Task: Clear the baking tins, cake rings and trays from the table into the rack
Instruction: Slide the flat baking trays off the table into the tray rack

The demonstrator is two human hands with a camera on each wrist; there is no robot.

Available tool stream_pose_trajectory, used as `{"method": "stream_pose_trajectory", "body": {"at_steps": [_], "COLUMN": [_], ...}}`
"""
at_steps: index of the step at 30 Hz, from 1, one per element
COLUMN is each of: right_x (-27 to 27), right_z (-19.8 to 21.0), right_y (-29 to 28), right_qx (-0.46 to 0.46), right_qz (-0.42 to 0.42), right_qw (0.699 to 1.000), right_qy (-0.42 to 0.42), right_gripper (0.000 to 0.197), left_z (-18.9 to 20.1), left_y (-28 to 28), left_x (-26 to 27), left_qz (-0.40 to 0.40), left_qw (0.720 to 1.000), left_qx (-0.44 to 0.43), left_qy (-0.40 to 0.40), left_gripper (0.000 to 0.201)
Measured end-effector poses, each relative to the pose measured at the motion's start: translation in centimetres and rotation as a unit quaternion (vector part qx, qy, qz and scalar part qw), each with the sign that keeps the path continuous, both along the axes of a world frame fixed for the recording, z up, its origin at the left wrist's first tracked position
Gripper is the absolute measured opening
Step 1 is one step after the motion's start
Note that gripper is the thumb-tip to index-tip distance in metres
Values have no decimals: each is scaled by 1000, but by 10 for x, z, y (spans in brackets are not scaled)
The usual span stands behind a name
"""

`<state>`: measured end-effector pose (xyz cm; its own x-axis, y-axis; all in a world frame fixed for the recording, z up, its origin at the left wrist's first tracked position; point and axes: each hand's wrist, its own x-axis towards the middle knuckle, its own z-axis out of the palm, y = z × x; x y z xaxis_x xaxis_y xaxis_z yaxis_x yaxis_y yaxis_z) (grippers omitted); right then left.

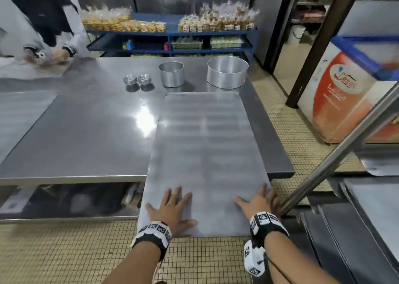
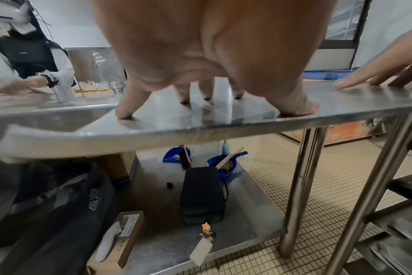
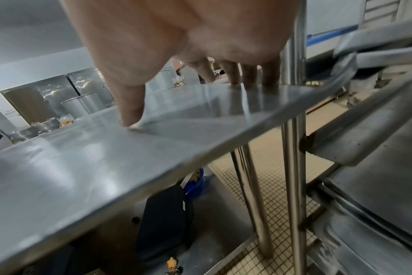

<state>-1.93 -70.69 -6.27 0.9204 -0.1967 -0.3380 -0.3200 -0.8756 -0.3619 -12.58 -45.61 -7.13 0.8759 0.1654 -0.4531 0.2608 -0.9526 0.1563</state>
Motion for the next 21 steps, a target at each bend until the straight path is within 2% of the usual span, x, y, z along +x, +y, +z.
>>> {"method": "stream_pose_trajectory", "body": {"at_steps": [4, 7, 9, 11, 13, 15, 21], "right_x": [-3, -1, 1, 2, 1, 0, -3], "right_z": [-4, -8, -8, -5, -5, -7, -8], "right_y": [-6, -11, -12, -13, -14, -15, -13], "right_qx": [5, 15, 30, 47, 56, 71, 110], "right_qz": [-26, -36, -45, -62, -92, -120, -142], "right_qw": [999, 999, 998, 997, 994, 990, 983], "right_qy": [-29, -25, -23, -11, 14, 29, 33], "right_gripper": [138, 151, 153, 153, 152, 151, 156], "left_z": [6, 17, 19, 14, 8, 4, 2], "left_y": [-6, -11, -7, 5, 19, 29, 40], "left_x": [-12, -14, -10, -5, -4, -5, -11], "left_qz": [26, 122, 252, 390, 487, 530, 564], "left_qw": [1000, 992, 964, 912, 861, 835, 808], "left_qx": [-3, -18, -45, -83, -106, -122, -145], "left_qy": [-7, -36, -69, -98, -102, -81, -89], "left_gripper": [98, 120, 137, 146, 146, 140, 133]}}
